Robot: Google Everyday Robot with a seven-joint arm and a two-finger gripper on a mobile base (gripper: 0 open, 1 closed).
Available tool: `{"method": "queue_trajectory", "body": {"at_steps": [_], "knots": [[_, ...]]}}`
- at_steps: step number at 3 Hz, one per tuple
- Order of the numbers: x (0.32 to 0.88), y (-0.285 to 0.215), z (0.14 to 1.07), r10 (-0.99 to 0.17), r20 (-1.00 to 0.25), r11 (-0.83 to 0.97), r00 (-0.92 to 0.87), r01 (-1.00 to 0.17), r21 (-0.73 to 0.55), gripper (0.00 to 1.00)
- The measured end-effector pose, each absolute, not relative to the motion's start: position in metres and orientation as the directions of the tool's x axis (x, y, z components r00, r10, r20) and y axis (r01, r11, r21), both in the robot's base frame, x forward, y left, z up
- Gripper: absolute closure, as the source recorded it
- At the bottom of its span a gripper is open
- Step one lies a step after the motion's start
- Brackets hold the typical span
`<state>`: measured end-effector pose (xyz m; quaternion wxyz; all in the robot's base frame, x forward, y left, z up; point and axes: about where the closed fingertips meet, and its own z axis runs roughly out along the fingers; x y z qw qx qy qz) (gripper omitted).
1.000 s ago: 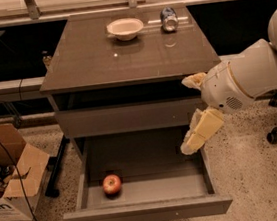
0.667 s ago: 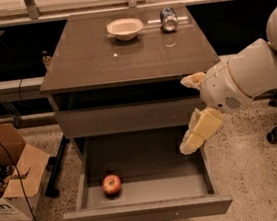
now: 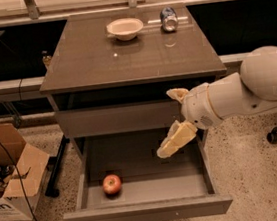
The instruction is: Pick apple from middle drawer and place on counter
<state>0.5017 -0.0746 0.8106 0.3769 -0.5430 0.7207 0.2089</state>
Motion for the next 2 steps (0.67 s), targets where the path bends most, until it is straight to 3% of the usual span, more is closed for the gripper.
{"method": "queue_trajectory", "body": {"at_steps": [2], "knots": [[0.550, -0.027, 0.710, -0.395, -0.907, 0.356, -0.149, -0.934, -0.002, 0.00]]}}
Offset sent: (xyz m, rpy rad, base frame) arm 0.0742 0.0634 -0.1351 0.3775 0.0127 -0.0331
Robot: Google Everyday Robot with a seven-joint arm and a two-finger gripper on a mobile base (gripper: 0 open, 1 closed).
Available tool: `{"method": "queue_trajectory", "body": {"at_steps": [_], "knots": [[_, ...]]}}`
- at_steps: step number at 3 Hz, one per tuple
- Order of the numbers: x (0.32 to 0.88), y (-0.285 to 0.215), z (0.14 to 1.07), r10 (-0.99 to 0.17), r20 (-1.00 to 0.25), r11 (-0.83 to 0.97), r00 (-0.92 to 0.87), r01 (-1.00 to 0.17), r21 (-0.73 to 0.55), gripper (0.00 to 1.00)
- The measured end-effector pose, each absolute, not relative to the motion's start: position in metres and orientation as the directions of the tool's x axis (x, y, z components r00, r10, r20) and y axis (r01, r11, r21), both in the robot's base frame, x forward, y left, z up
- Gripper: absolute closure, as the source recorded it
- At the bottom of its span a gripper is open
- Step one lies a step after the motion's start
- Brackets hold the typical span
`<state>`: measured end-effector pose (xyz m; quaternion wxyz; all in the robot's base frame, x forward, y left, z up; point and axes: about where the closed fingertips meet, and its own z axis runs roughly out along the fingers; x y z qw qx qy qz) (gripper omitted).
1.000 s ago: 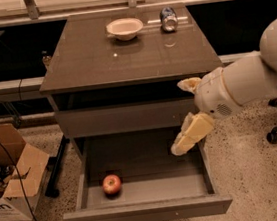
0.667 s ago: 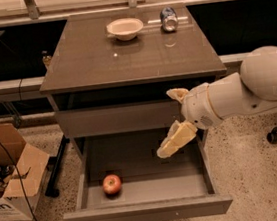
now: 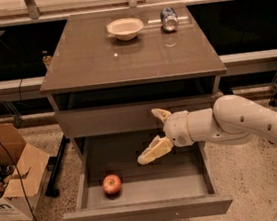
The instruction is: Pick apple from middle drawer and place on counter
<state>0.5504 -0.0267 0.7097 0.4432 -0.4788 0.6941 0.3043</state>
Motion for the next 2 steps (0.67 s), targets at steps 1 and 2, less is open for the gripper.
{"method": "queue_trajectory", "body": {"at_steps": [1, 2], "knots": [[0.5500, -0.0266, 0.7078, -0.394, -0.906, 0.356, -0.153, -0.935, 0.003, 0.00], [0.5488, -0.0276, 0.6984, -0.410, -0.898, 0.375, -0.159, -0.927, -0.007, 0.00]]}}
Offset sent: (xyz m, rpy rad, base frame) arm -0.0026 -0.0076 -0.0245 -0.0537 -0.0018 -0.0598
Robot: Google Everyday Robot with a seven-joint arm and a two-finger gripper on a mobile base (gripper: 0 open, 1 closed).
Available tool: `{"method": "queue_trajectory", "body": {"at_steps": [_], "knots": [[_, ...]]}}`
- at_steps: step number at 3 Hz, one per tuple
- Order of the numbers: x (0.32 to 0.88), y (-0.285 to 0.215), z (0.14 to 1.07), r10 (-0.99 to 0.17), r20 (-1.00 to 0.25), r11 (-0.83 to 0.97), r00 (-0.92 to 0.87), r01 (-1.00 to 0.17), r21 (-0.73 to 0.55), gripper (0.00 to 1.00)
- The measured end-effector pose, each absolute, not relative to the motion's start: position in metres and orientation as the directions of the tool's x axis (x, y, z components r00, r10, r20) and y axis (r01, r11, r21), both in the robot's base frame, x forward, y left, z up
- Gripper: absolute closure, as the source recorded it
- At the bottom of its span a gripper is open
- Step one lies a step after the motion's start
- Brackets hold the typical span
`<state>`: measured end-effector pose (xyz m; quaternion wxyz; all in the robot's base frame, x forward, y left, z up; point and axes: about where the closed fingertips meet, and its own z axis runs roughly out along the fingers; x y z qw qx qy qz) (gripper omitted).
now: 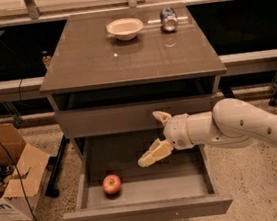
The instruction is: Pick apple from middle drawer and place on counter
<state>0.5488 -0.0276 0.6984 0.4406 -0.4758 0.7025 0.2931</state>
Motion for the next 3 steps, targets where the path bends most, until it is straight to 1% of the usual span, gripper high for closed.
{"method": "queue_trajectory", "body": {"at_steps": [3], "knots": [[0.557, 0.015, 0.590, -0.410, -0.890, 0.359, -0.197, -0.933, 0.041, 0.00]]}}
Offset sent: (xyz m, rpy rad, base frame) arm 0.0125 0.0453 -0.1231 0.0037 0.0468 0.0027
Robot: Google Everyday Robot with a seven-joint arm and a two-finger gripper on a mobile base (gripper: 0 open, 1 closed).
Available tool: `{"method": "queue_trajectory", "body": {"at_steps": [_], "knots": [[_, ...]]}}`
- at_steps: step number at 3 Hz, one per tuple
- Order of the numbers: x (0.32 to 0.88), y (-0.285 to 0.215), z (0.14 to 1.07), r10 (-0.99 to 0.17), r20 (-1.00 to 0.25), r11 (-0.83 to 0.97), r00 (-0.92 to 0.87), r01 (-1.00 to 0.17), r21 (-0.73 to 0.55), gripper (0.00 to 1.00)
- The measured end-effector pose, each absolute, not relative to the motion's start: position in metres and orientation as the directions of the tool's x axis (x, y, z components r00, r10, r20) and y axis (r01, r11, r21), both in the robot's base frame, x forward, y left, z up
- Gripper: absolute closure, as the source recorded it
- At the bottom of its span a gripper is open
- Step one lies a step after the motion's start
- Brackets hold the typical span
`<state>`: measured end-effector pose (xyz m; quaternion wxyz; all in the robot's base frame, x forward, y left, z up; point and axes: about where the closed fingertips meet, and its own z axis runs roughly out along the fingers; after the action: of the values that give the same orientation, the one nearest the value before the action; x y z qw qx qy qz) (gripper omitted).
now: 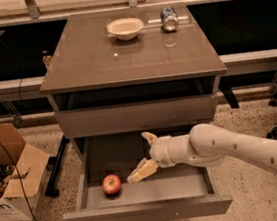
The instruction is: Pick apple from middle drawer and place on counter
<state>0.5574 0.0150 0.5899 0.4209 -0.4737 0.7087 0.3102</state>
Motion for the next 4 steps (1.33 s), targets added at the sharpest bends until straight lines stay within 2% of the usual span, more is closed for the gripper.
{"method": "queue_trajectory", "body": {"at_steps": [2, 4], "knots": [[0.562, 0.044, 0.508, -0.424, -0.869, 0.343, -0.254, -0.933, 0.106, 0.00], [0.573, 0.073, 0.448, -0.353, -0.877, 0.366, -0.325, -0.911, 0.191, 0.00]]}}
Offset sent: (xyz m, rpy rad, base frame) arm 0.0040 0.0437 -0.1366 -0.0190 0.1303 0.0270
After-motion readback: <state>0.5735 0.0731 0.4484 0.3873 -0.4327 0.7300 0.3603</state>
